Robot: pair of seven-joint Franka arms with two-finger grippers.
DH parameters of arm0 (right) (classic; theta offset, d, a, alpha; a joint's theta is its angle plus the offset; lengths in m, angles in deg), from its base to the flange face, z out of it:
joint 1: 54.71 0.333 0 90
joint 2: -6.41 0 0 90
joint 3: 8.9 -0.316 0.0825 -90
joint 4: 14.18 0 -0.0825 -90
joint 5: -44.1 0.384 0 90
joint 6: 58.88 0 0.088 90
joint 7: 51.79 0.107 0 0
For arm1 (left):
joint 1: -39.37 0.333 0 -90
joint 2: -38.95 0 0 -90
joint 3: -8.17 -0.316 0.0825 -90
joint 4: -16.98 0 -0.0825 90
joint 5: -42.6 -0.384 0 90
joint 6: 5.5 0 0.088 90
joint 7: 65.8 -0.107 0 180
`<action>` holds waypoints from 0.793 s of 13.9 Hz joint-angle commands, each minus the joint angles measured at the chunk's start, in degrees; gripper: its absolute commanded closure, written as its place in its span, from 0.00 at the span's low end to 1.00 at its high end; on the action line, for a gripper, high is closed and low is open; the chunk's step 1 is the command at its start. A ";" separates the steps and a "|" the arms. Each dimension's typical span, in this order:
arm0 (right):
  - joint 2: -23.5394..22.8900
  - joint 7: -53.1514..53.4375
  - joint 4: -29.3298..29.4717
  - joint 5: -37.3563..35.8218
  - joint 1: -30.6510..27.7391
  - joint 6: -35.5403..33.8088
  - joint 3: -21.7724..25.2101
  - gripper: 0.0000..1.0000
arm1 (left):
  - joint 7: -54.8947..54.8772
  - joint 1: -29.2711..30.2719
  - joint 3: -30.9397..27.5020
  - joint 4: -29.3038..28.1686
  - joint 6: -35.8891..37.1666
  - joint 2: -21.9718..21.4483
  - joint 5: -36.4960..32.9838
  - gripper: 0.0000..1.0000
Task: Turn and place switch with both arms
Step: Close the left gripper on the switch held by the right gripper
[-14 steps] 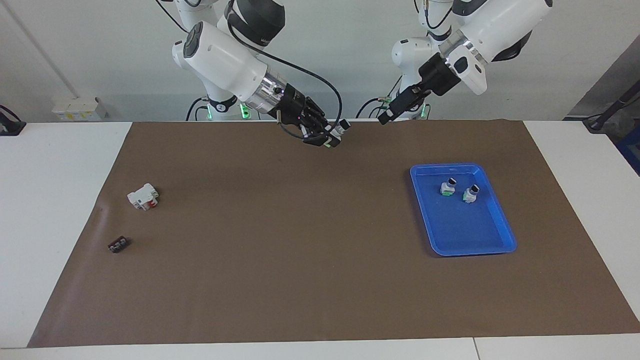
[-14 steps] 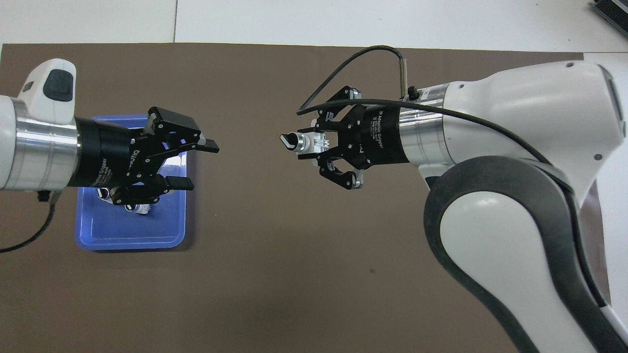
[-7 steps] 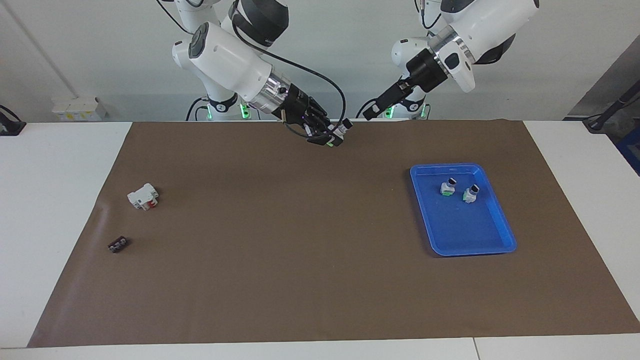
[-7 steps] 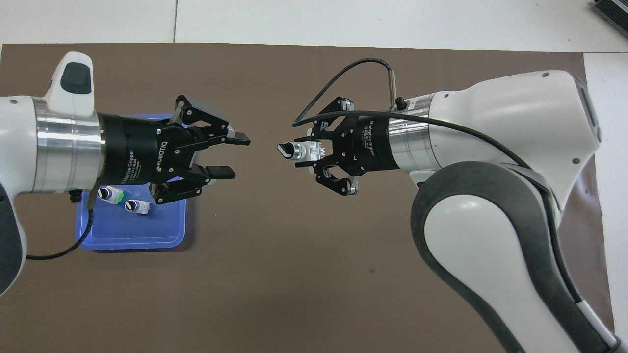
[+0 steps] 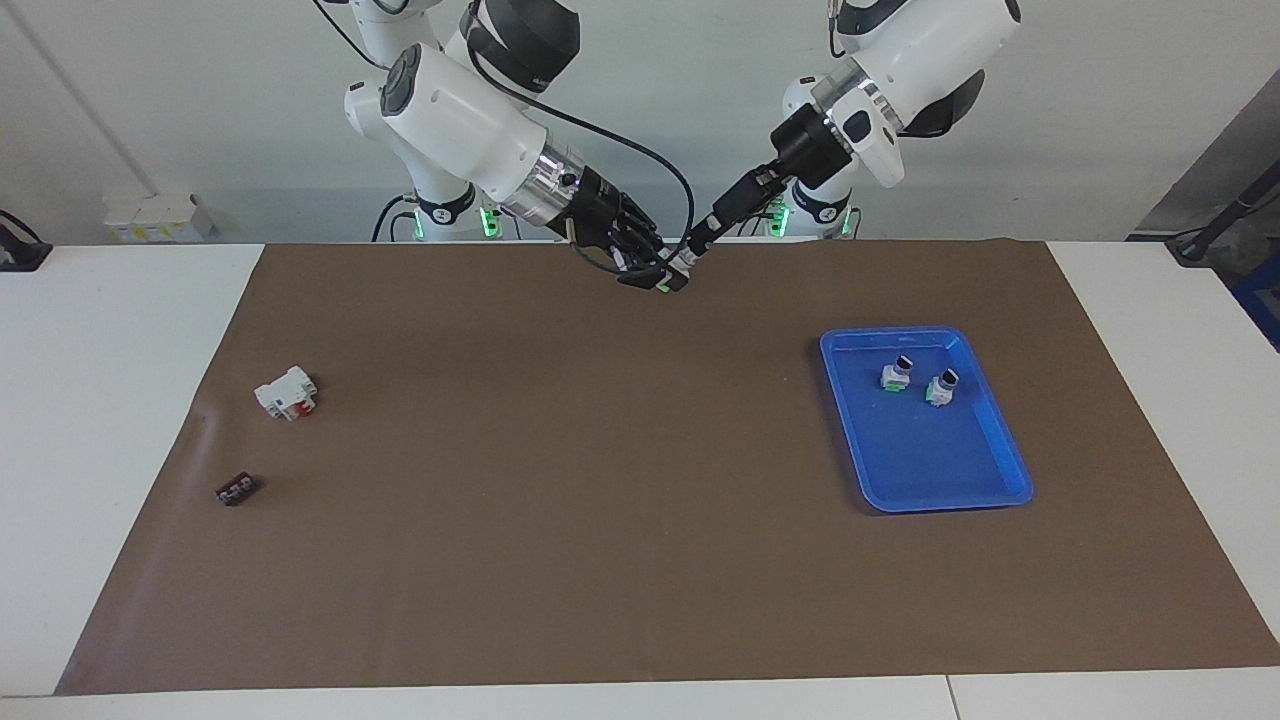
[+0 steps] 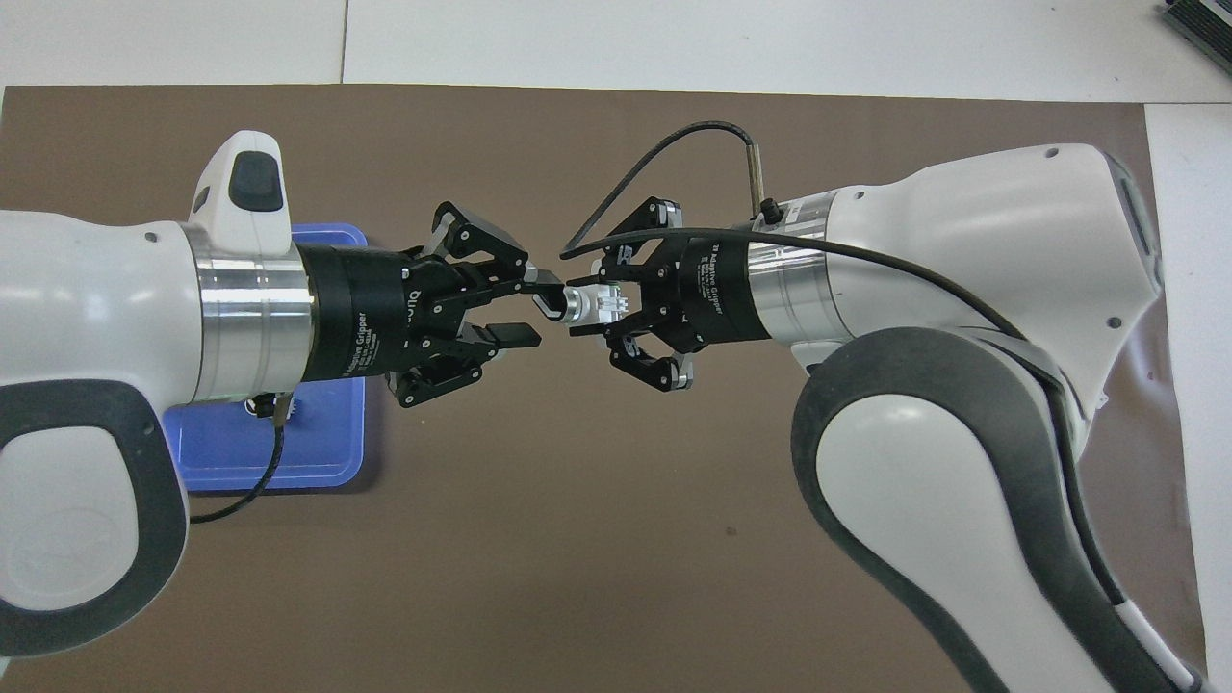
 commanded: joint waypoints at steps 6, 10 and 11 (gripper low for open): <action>0.58 -1.26 -0.82 -0.58 0.05 0.83 0.02 1.00 | 0.23 -1.77 -0.22 -2.38 -3.58 -1.39 1.13 0.74; 0.58 -1.26 -0.82 -0.58 0.05 0.83 0.02 1.00 | 0.14 -2.21 -0.22 -3.26 -4.64 -1.83 1.13 0.85; 0.58 -1.26 -0.82 -0.58 0.05 0.83 0.02 1.00 | 0.23 -2.21 -0.22 -3.35 -4.81 -1.83 1.13 0.89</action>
